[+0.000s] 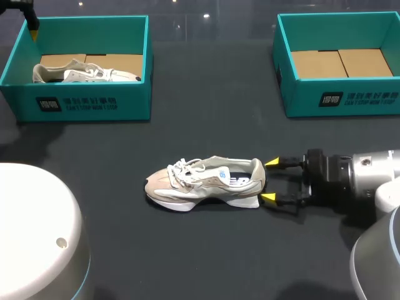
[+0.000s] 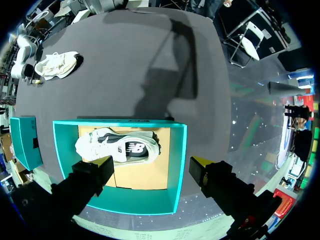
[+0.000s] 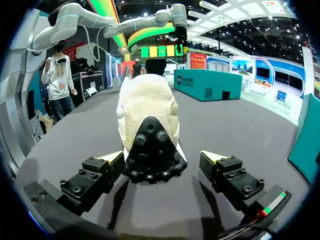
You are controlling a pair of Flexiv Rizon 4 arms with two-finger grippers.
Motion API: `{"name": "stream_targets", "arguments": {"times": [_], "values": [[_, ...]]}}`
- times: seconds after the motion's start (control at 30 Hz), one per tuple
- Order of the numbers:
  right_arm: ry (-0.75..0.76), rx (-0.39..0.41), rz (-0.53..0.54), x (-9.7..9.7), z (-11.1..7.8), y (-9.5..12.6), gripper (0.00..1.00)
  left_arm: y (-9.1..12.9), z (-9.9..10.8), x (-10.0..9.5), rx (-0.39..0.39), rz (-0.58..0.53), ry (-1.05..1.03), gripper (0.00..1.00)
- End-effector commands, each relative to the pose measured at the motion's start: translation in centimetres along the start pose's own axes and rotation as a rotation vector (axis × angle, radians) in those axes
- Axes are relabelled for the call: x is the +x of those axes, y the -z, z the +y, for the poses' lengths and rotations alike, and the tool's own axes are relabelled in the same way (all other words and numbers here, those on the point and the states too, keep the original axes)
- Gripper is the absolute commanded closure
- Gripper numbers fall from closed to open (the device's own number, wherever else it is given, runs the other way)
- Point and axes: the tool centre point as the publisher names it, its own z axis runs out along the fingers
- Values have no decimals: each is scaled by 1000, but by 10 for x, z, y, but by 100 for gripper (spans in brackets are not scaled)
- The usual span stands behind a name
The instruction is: Take the shoe out of the shoebox, open the shoe tongue, remove and reinsert the insole, then place the shoe into the shoebox
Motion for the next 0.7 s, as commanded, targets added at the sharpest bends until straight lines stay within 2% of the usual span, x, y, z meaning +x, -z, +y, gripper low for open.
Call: {"name": "stream_targets", "arguments": {"times": [0.03, 0.5, 0.7], "values": [[1, 3, 13, -3, -1, -8, 0, 0, 0, 0, 0, 1, -1, 0], [7, 7, 30, 4, 5, -20, 0, 0, 0, 0, 0, 1, -1, 0], [2, 19, 30, 8, 8, -17, 0, 0, 0, 0, 0, 1, -1, 0]]}}
